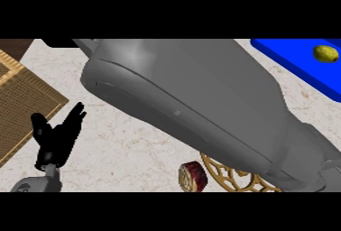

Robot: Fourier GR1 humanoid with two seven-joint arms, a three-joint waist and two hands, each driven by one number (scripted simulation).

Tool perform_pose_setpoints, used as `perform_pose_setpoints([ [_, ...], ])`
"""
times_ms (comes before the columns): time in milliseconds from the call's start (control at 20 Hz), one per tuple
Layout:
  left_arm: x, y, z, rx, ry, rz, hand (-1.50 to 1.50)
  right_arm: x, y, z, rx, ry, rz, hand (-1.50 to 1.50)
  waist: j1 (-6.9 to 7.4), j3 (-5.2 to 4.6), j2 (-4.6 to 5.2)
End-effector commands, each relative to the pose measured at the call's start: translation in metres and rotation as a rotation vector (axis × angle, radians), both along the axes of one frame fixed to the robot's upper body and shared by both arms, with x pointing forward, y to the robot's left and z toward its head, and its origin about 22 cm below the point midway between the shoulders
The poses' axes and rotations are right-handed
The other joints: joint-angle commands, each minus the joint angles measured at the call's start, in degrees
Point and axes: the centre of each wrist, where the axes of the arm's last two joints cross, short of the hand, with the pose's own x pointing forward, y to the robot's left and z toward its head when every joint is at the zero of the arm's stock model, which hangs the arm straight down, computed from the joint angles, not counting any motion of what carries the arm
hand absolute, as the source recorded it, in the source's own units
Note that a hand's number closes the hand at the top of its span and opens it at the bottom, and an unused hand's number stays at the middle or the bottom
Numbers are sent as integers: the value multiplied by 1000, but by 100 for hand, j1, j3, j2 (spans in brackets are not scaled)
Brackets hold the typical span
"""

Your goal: Pick the bell pepper from the placemat and place it in the tiered shelf

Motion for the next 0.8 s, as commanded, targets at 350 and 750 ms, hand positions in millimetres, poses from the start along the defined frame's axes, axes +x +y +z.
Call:
perform_pose_setpoints([
  [350,1,0,-4,-15,74,9,0,58,-34,37,5,120,-93,150,20,-37,72],
  [750,-12,-7,-8,-18,58,-7,0,91,-41,4,-67,143,-87,150,96,-36,81],
])
